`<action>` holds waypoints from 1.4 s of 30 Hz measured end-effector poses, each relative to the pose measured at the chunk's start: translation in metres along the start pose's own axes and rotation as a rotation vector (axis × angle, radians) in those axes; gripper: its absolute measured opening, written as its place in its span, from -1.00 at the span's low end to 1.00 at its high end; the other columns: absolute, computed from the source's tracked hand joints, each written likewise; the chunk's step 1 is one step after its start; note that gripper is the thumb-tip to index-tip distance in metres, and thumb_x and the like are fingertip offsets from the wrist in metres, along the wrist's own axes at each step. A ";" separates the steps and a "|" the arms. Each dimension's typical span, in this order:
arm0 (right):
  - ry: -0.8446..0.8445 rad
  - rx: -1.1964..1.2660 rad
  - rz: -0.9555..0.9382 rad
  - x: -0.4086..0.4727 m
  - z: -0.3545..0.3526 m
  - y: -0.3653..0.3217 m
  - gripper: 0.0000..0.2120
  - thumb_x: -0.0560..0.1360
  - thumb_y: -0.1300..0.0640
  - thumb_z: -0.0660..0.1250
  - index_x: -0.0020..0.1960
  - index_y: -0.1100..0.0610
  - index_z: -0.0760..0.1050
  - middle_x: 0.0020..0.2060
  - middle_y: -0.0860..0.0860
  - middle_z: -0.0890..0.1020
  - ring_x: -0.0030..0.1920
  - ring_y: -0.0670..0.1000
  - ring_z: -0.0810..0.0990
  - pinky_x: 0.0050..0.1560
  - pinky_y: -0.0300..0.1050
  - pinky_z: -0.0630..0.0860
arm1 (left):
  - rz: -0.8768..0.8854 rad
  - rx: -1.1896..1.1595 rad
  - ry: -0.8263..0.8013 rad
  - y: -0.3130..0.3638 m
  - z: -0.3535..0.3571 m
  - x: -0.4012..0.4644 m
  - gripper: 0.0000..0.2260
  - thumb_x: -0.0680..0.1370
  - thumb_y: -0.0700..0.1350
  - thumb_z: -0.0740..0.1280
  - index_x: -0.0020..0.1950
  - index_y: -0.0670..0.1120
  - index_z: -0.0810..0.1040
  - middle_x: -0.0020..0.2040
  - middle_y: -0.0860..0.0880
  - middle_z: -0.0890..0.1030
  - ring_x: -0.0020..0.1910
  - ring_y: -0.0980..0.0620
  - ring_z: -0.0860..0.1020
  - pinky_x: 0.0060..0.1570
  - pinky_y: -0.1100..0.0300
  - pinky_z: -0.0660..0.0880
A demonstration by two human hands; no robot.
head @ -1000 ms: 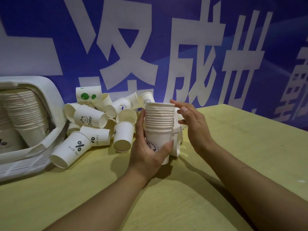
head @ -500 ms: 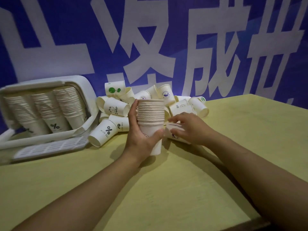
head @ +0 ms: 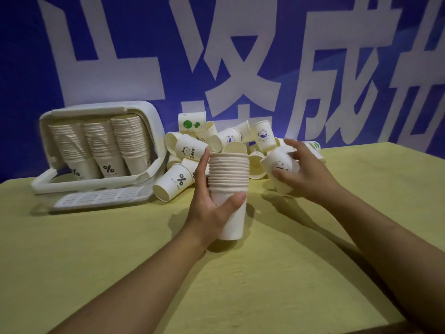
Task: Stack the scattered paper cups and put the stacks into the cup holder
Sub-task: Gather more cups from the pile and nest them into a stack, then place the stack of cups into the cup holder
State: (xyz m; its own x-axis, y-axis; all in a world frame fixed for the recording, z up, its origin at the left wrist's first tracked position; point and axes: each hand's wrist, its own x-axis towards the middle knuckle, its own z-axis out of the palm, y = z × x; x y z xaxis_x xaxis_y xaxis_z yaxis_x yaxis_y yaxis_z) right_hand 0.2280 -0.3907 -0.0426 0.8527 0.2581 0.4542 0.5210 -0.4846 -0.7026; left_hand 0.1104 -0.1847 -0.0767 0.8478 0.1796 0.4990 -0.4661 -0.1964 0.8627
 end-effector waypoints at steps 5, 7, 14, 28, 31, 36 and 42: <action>0.089 0.095 -0.044 -0.002 0.001 -0.007 -0.30 0.49 0.06 0.45 0.50 -0.16 0.17 0.19 -0.16 0.39 0.05 -0.08 0.49 -0.18 -0.32 0.50 | -0.006 -0.008 -0.072 -0.001 -0.003 0.002 -0.10 0.30 0.13 0.50 0.54 0.32 0.10 0.20 0.29 0.57 0.14 0.10 0.63 -0.01 0.20 0.59; 0.054 0.074 -0.035 -0.003 0.004 -0.004 -0.34 0.50 0.03 0.44 0.50 -0.12 0.22 0.18 -0.16 0.41 0.05 -0.08 0.50 -0.19 -0.32 0.51 | 0.001 -0.002 -0.085 0.001 -0.002 0.001 -0.10 0.29 0.13 0.50 0.53 0.31 0.11 0.25 0.18 0.55 0.14 0.10 0.63 -0.01 0.21 0.59; -0.105 -0.217 -0.072 -0.003 0.015 0.007 -0.31 0.43 -0.15 0.47 0.47 -0.19 0.26 0.25 -0.09 0.58 0.09 -0.08 0.56 0.20 0.12 0.56 | -0.007 0.069 0.004 0.007 -0.014 0.004 -0.15 0.21 0.16 0.52 0.41 0.36 0.17 0.21 0.02 0.55 0.01 0.18 0.64 -0.12 0.32 0.56; -0.216 -0.457 -0.178 -0.008 0.034 -0.012 -0.47 0.52 -0.11 0.34 0.43 -0.21 0.22 0.27 0.00 0.56 0.14 0.01 0.46 0.15 0.02 0.50 | 0.004 0.118 0.273 0.023 -0.052 -0.021 -0.18 0.31 0.03 0.61 0.37 0.40 0.18 0.24 0.11 0.51 0.04 0.11 0.64 -0.02 0.10 0.62; -0.029 -0.244 -0.096 -0.007 0.039 -0.018 -0.51 0.48 -0.05 0.44 0.31 -0.10 0.30 0.22 0.02 0.57 0.02 0.03 0.55 -0.03 -0.03 0.59 | 0.009 0.155 0.283 0.027 -0.060 -0.022 -0.20 0.40 -0.08 0.60 0.39 0.35 0.17 0.24 0.10 0.51 0.03 0.11 0.63 -0.03 0.11 0.62; -0.059 -0.468 0.006 -0.018 0.046 -0.013 -0.42 0.48 -0.17 0.41 0.38 -0.07 0.25 0.34 0.05 0.47 0.21 0.11 0.51 0.11 0.14 0.59 | -0.031 0.223 0.243 0.034 -0.073 -0.027 -0.20 0.36 -0.03 0.62 0.26 0.51 0.14 0.08 0.38 0.52 -0.06 0.26 0.64 0.01 0.09 0.60; 0.047 -0.438 -0.128 -0.024 0.058 -0.054 -0.55 0.52 -0.08 0.38 0.34 -0.02 0.36 0.32 0.01 0.42 0.24 0.06 0.44 0.12 0.07 0.52 | 0.001 0.345 0.261 0.049 -0.106 -0.023 -0.19 0.38 0.04 0.59 0.38 0.41 0.10 0.29 0.15 0.43 0.08 0.25 0.53 0.10 0.02 0.56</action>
State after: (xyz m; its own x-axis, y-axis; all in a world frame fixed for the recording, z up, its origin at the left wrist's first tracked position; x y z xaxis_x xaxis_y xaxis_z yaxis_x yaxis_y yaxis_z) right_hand 0.1817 -0.3226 -0.0471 0.7748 0.3056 0.5534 0.5478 -0.7615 -0.3464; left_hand 0.0418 -0.0962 -0.0373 0.7344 0.4085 0.5420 -0.3172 -0.4993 0.8063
